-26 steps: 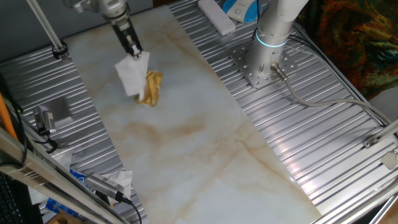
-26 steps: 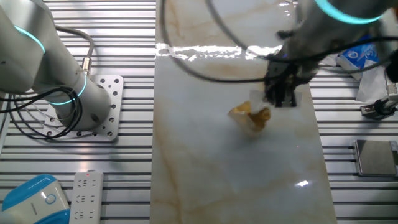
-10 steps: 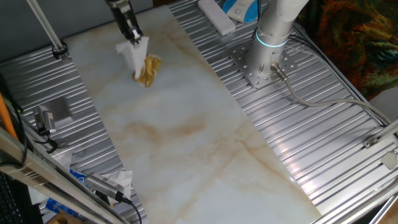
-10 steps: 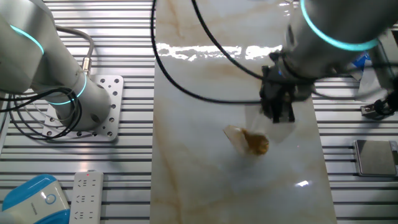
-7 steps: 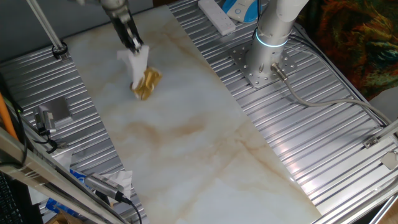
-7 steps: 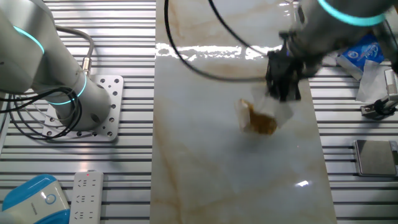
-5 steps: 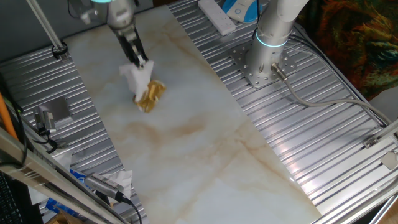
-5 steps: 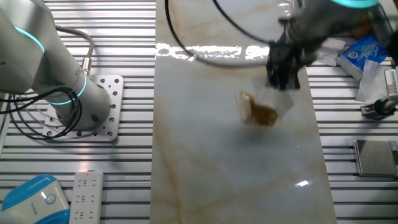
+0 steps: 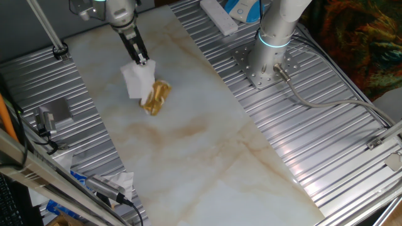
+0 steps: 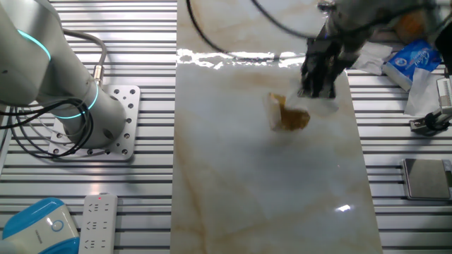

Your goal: Pull out a napkin

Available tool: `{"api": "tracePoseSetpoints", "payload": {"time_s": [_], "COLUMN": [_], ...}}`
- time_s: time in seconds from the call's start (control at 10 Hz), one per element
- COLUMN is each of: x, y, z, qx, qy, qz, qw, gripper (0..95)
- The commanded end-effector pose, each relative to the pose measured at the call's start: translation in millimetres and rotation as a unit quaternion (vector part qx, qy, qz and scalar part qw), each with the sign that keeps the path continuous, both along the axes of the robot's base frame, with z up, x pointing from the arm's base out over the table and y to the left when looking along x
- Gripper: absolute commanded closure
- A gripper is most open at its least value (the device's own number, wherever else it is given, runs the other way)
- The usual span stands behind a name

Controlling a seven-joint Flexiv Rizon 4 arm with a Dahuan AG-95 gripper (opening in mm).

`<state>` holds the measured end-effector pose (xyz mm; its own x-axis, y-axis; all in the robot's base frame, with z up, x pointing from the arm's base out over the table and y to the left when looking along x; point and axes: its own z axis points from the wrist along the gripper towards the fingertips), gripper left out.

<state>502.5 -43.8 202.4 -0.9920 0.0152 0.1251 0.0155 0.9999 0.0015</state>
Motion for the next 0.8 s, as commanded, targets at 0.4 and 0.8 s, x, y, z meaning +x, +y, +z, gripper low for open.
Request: {"api": "tracePoseSetpoints", "payload": {"time_s": [0.4,0.8], "x": [-18.9,45.0], "y": [-5.9,-0.1], "z": [-17.8,91.3], "qx": [0.004,0.007], "qy": [-0.040,-0.007], "qz": [0.031,0.022], "qw": [0.9987,0.9997], "gripper": [95.0,95.0]}}
